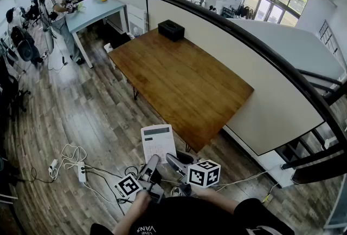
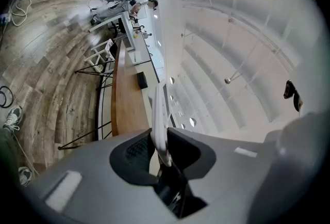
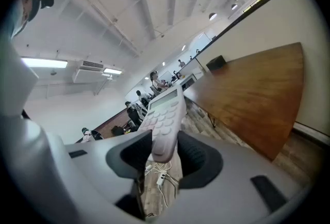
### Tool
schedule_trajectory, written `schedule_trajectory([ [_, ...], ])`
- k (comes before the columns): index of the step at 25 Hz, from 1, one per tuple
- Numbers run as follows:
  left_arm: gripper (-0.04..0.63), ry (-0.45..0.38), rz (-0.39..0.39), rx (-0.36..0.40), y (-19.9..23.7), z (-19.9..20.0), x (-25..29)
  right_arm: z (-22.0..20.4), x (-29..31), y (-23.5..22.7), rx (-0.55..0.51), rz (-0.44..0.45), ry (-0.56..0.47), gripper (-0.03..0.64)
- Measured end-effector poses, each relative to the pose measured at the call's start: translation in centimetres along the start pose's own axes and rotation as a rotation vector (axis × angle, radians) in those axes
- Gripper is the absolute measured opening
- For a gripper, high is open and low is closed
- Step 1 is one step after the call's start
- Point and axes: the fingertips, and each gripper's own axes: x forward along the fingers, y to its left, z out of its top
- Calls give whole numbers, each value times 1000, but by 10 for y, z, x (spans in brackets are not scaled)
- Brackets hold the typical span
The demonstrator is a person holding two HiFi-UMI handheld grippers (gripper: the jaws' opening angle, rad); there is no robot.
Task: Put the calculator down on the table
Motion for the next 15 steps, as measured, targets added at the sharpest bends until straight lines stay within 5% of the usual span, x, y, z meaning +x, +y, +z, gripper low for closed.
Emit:
schedule_trajectory([
  [8,64,17,-24,-32,7,17,9,9,17,-2,1,-26,-16,161],
  [15,63,62,-28,-41,21,73,21,29,70,4,35,-69,-43,161],
])
